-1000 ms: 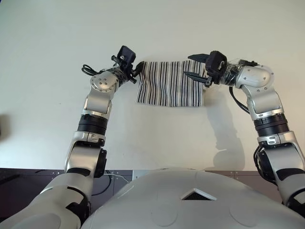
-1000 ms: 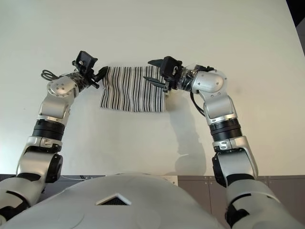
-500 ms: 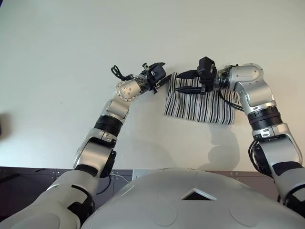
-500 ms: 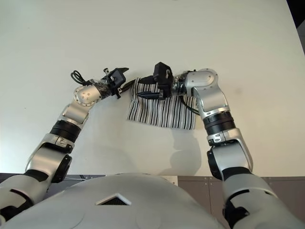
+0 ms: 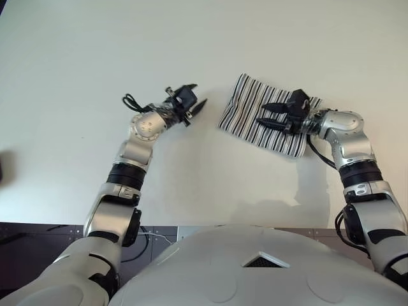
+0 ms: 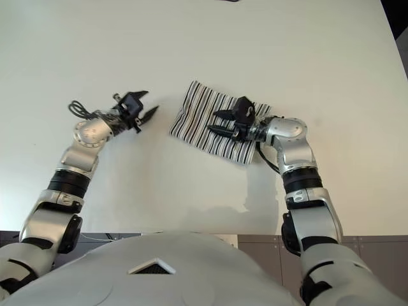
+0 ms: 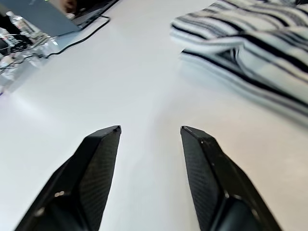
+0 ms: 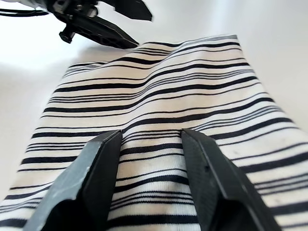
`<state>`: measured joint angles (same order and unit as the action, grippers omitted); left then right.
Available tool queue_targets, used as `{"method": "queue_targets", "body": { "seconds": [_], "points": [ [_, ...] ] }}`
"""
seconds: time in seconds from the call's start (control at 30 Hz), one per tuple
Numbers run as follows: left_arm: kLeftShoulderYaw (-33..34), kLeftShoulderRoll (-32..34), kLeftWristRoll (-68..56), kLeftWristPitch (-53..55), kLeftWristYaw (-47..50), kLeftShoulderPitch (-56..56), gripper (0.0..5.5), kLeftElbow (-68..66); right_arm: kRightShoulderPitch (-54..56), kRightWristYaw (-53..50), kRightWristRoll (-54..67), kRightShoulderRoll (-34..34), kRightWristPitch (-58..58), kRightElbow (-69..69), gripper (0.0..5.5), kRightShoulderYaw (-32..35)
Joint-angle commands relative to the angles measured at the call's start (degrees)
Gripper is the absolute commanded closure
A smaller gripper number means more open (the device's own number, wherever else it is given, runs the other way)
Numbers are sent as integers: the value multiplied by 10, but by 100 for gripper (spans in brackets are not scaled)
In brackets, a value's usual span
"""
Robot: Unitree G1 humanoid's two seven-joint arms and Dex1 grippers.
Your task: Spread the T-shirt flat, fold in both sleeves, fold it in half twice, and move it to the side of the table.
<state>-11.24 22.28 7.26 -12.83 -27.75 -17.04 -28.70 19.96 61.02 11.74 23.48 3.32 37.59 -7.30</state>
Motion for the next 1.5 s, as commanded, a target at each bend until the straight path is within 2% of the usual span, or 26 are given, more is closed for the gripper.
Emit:
{"method": "queue_targets", "body": {
  "seconds": [0.03,0.13,0.23,0.47,0.53,0.57,0.63,0.7,0.77,0.83,1.0,1.13,1.5],
  "points": [
    [53,7,-2,6,59,-80,320,21,-32,-67,-5,71,31,171,324,74],
    [52,-7,-9,14,58,-86,320,24,-44,-177,-20,130,77,276,324,113],
    [41,-17,-12,18,45,-64,320,42,-41,-226,-25,162,101,324,324,131],
    [50,-42,-16,30,70,-34,320,86,51,-257,-58,162,159,327,324,121],
    [68,-53,-26,37,96,-5,320,130,74,-267,-38,144,197,264,324,142],
    [81,-63,-32,44,116,13,320,160,67,-277,-15,122,203,187,324,154],
    [112,-111,-52,94,183,50,320,235,18,-345,68,30,123,-60,324,166],
    [119,-173,-78,133,233,86,320,291,-16,-428,114,-71,42,-230,324,136],
    [113,-219,-80,139,273,119,320,312,-33,-475,106,-138,5,-292,324,91],
    [116,-241,-79,142,296,148,320,326,-62,-506,66,-172,-10,-313,324,63],
    [100,-257,-60,156,312,186,320,344,-96,-551,-33,-173,5,-298,324,53],
    [112,-262,-53,138,336,160,320,295,-81,-568,-67,-180,35,-246,324,59],
    [105,-246,-59,83,305,95,320,205,-63,-560,-98,-185,65,-198,324,58]
  ]
}}
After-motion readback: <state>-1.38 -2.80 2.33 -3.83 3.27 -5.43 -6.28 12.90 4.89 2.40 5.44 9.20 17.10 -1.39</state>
